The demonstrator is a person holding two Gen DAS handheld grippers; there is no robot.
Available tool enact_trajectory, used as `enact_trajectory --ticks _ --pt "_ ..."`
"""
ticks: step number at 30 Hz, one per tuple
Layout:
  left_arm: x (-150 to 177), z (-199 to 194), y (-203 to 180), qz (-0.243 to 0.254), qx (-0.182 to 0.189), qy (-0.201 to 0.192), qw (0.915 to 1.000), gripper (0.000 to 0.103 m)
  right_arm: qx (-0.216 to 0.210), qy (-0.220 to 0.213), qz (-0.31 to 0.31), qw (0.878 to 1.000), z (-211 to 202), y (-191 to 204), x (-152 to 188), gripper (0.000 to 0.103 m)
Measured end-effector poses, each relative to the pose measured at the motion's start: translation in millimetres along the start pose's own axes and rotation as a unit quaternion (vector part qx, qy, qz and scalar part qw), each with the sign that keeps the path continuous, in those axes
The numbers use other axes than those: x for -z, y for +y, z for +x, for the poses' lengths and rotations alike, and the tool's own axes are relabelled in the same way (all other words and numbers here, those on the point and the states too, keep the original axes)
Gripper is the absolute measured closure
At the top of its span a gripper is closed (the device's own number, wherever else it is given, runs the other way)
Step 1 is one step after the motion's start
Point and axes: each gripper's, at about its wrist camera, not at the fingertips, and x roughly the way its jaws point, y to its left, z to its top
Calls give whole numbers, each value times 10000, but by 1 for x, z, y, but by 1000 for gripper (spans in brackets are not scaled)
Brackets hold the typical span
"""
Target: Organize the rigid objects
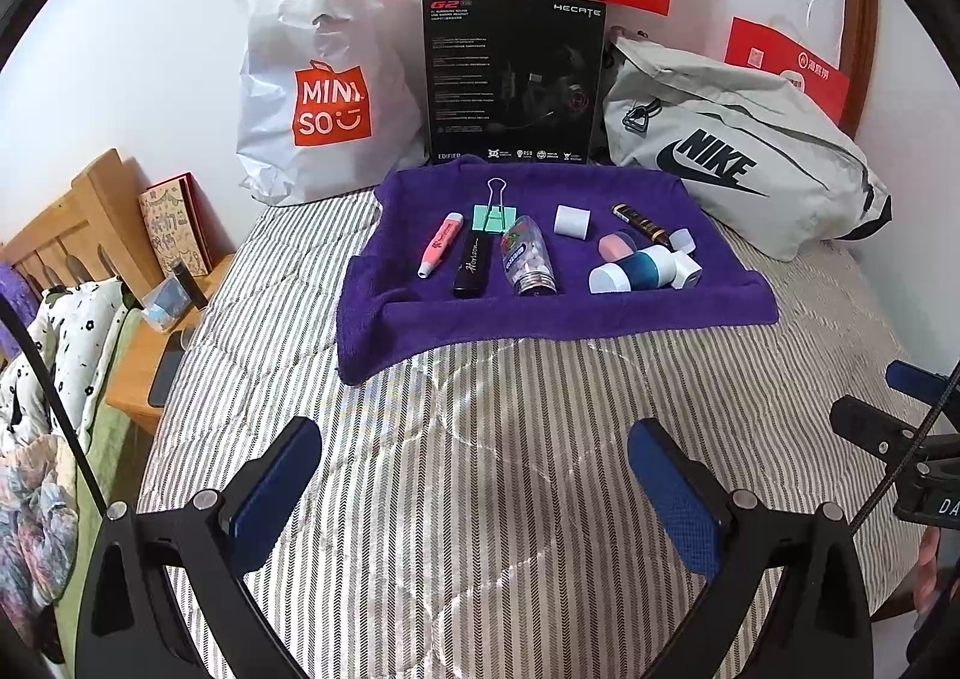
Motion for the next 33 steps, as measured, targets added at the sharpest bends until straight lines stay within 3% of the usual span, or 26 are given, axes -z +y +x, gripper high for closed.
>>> enact_trajectory --ticks 33 --pt "-1 -3 2 -48 90 -15 9999 0 34 8 -31 10000 0 0 1 0"
